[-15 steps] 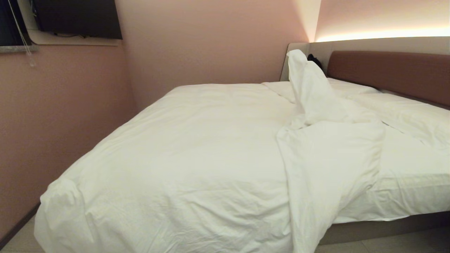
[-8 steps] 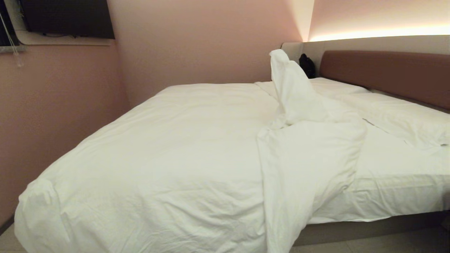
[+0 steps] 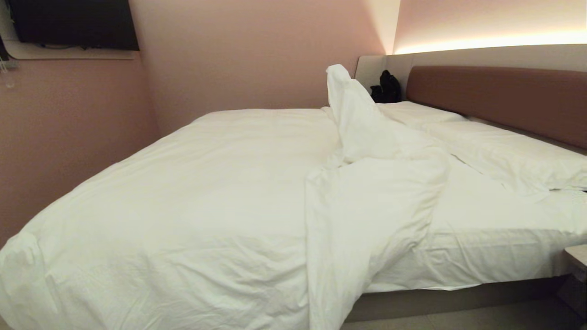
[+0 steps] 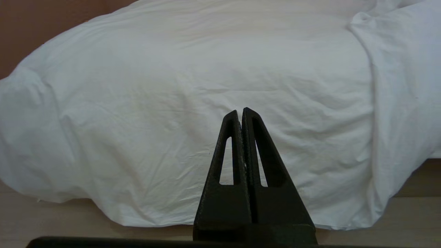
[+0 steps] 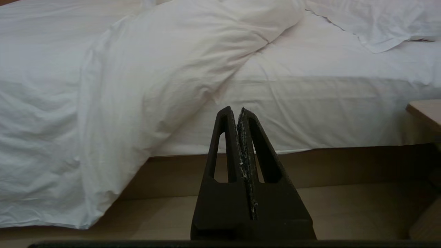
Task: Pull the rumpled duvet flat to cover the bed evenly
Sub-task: Hold the folded corner of the quilt
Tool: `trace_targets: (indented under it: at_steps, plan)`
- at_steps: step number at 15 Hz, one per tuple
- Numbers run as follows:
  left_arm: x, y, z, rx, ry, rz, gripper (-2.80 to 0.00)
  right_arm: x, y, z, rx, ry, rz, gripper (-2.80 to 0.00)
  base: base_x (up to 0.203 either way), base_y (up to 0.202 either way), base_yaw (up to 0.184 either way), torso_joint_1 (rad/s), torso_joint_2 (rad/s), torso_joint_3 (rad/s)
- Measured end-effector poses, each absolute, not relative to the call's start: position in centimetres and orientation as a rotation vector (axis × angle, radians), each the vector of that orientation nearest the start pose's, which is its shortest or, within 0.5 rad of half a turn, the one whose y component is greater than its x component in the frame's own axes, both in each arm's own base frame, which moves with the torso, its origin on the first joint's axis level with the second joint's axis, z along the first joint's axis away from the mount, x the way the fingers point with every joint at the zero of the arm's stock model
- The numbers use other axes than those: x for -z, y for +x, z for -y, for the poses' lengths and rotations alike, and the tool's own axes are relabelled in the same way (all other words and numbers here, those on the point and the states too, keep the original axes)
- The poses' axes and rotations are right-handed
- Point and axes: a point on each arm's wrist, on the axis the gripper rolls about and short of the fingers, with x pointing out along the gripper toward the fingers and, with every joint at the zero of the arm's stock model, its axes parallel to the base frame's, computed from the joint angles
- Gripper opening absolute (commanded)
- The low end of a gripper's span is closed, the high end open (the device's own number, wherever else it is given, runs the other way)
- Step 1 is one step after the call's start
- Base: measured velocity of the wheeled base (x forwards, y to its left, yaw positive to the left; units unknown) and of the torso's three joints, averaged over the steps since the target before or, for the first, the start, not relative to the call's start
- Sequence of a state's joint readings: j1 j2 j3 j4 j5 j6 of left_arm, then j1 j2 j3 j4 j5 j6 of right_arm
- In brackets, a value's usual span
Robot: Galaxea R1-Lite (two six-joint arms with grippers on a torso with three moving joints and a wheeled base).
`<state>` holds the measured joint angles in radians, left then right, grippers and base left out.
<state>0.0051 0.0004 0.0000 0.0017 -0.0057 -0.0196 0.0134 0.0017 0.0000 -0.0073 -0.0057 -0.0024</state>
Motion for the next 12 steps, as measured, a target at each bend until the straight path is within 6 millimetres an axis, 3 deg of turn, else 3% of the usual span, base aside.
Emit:
trace_targets:
  at_steps: [12]
  plan:
    - [-7.55, -2.28, 0.01, -0.005, -0.027, 0.000, -2.80, -7.63, -2.27, 0.04, -0.007, -0.003, 0.006, -2.80, 0.000, -0.194, 0.000, 0.001, 0.00, 0.002]
